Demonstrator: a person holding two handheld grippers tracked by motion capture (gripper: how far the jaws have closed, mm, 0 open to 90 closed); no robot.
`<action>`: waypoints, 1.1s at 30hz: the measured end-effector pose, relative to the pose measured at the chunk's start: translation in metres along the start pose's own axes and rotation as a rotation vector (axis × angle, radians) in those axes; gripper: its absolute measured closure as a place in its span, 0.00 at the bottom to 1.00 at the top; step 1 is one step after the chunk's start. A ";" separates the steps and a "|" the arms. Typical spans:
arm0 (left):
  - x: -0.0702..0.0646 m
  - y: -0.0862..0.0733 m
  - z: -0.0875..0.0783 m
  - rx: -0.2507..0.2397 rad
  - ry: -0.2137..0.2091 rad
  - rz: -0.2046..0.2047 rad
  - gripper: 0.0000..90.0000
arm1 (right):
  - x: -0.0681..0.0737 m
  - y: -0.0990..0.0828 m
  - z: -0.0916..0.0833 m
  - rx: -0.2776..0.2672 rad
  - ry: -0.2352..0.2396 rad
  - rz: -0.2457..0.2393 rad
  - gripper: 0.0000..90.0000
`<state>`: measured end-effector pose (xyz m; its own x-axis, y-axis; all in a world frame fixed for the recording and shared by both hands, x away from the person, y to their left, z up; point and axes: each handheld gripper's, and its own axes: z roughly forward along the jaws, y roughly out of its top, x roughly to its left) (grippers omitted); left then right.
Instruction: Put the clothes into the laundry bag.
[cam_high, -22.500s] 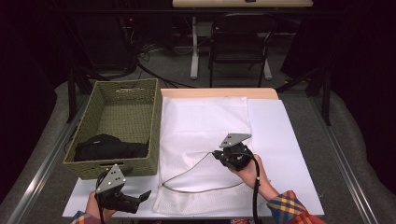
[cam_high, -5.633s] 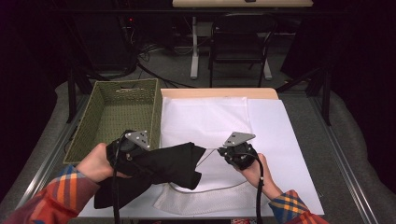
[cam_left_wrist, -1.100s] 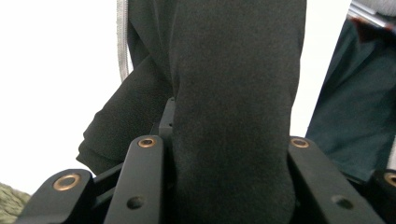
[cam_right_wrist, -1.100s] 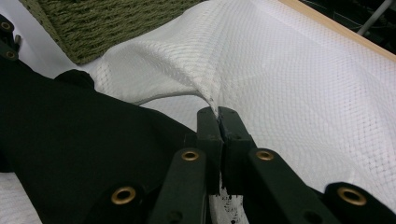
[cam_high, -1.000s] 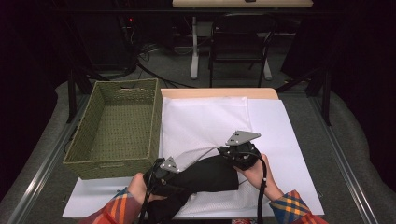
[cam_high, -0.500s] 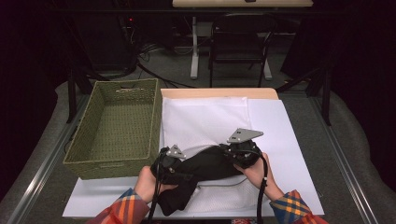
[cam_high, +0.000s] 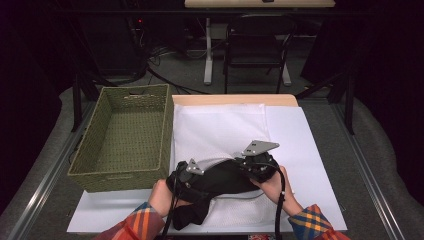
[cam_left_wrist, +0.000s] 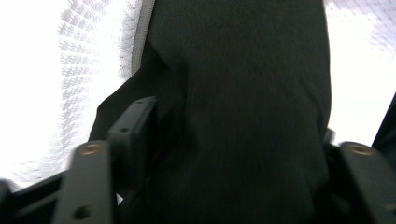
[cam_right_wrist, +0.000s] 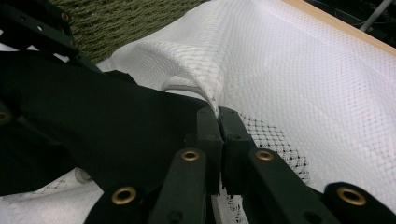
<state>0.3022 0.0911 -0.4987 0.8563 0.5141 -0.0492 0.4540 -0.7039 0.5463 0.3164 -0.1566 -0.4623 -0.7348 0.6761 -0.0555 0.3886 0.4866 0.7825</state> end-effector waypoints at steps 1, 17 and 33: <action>0.001 -0.003 -0.001 -0.005 -0.015 0.006 0.36 | 0.000 0.000 0.000 -0.001 0.000 0.000 0.98; 0.001 -0.027 -0.017 0.040 -0.047 0.047 0.18 | -0.001 -0.002 0.001 0.013 0.008 -0.005 0.98; 0.002 -0.042 -0.003 0.018 -0.104 0.050 0.54 | -0.001 -0.004 0.003 0.024 0.003 -0.006 0.98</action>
<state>0.2836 0.1232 -0.5195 0.8987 0.4247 -0.1093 0.4132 -0.7364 0.5357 0.3179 -0.1574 -0.4672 -0.7386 0.6716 -0.0586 0.3972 0.5037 0.7671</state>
